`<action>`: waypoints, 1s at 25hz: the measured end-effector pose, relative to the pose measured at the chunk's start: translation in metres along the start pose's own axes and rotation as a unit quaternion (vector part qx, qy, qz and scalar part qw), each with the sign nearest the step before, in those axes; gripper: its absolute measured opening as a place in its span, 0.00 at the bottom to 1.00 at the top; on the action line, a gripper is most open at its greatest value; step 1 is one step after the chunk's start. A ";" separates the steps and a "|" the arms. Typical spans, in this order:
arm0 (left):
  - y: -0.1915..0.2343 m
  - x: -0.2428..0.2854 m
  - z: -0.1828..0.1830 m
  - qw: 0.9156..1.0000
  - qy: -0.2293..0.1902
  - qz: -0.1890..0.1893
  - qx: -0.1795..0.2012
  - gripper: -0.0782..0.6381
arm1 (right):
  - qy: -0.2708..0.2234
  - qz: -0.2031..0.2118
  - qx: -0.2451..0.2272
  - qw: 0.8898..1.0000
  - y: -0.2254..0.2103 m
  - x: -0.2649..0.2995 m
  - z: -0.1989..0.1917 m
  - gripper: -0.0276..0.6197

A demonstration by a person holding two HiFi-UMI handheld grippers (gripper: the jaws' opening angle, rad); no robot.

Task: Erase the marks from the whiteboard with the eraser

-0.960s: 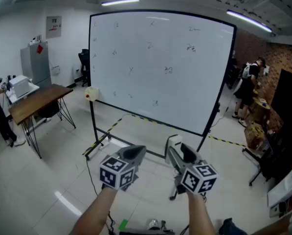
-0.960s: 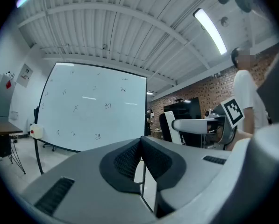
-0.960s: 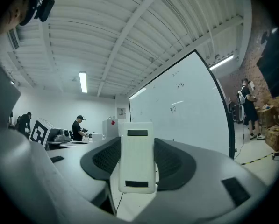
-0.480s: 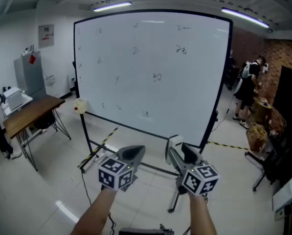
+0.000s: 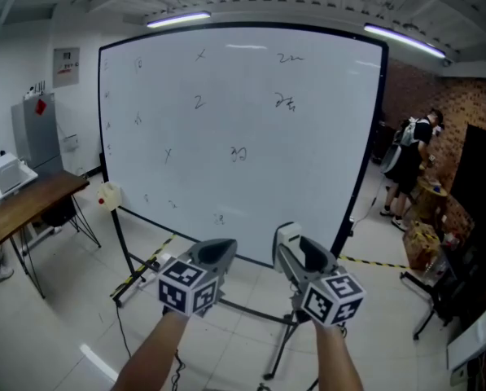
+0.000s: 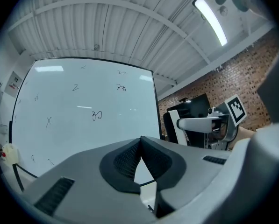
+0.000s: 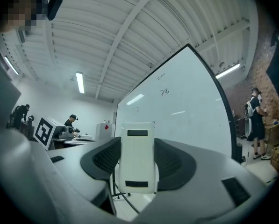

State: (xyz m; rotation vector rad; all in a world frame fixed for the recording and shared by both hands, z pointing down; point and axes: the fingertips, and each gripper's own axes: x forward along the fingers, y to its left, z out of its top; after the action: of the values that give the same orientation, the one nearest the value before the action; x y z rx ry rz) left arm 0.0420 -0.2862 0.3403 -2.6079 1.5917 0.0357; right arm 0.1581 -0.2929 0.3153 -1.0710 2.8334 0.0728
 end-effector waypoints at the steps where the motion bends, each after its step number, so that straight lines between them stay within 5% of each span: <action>1: 0.004 0.008 0.001 1.000 -0.001 -0.002 0.002 0.11 | -0.003 0.002 -0.004 1.000 -0.005 0.006 0.002 0.38; 7: 0.035 0.050 0.009 1.000 -0.011 -0.024 0.012 0.11 | -0.011 -0.017 -0.023 1.000 -0.028 0.045 0.012 0.38; 19: 0.127 0.127 0.051 0.989 -0.045 -0.135 0.028 0.11 | -0.043 -0.150 -0.062 0.986 -0.060 0.128 0.045 0.38; 25: 0.153 0.150 0.084 0.985 -0.064 -0.153 0.038 0.11 | -0.054 -0.172 -0.092 0.979 -0.064 0.154 0.071 0.38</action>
State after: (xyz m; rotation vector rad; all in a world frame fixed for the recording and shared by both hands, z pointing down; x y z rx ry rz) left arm -0.0234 -0.4815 0.2372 -2.6962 1.1178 0.1149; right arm 0.0922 -0.4358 0.2255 -1.5277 2.5431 0.3560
